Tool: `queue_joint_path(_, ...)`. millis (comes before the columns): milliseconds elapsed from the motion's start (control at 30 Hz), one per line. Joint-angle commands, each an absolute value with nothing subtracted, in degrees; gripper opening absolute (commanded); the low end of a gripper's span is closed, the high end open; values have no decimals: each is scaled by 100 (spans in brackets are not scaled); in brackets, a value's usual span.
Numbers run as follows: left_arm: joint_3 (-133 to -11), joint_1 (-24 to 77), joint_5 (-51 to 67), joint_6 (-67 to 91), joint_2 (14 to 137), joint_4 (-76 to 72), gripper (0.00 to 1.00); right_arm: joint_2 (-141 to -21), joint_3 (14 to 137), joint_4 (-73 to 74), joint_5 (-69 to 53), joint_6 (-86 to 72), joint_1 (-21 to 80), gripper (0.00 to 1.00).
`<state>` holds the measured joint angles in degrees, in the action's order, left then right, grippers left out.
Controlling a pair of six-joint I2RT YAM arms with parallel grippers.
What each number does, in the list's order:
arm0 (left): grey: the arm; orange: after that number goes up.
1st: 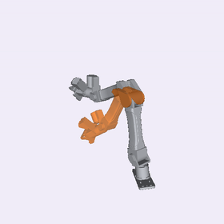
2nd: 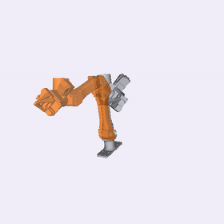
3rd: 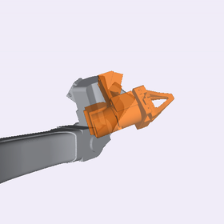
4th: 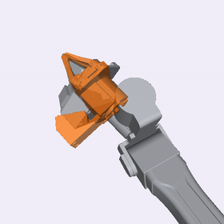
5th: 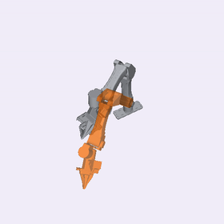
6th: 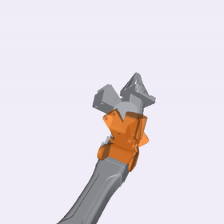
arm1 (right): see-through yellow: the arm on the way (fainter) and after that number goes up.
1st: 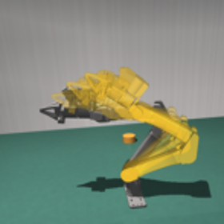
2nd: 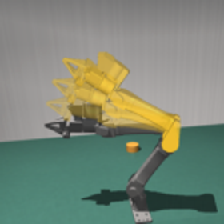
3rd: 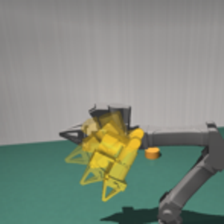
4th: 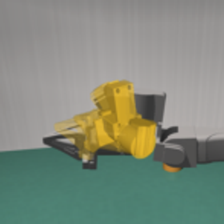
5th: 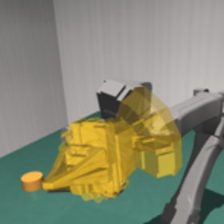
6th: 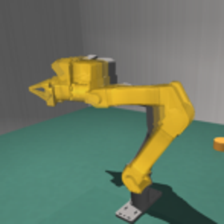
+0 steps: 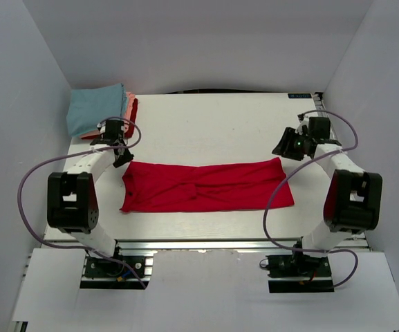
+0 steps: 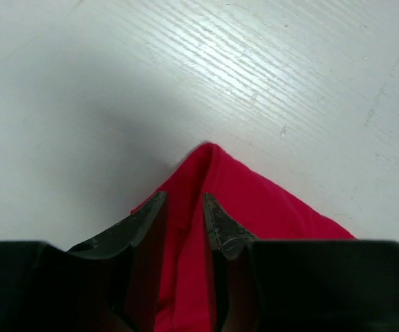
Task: Fold and stack the t-shirts
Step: Fold the other side of the tshirt into a rectangle
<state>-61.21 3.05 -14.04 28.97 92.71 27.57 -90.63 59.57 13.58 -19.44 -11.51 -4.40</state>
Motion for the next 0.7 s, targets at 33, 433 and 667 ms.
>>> queue_joint_path(33, -6451, 264, -976, 2725, 9500, 2435, 38, -9369, 6267, 1468, -1899, -1037, -501, 55)
queue_joint_path(433, -6513, 255, -703, 2637, 9967, 2303, 39, -9808, 6390, 1486, -1793, -914, -510, 69)
queue_joint_path(667, -6486, 246, -747, 2602, 10090, 2268, 31, -9984, 6486, 1503, -1846, -870, -510, 64)
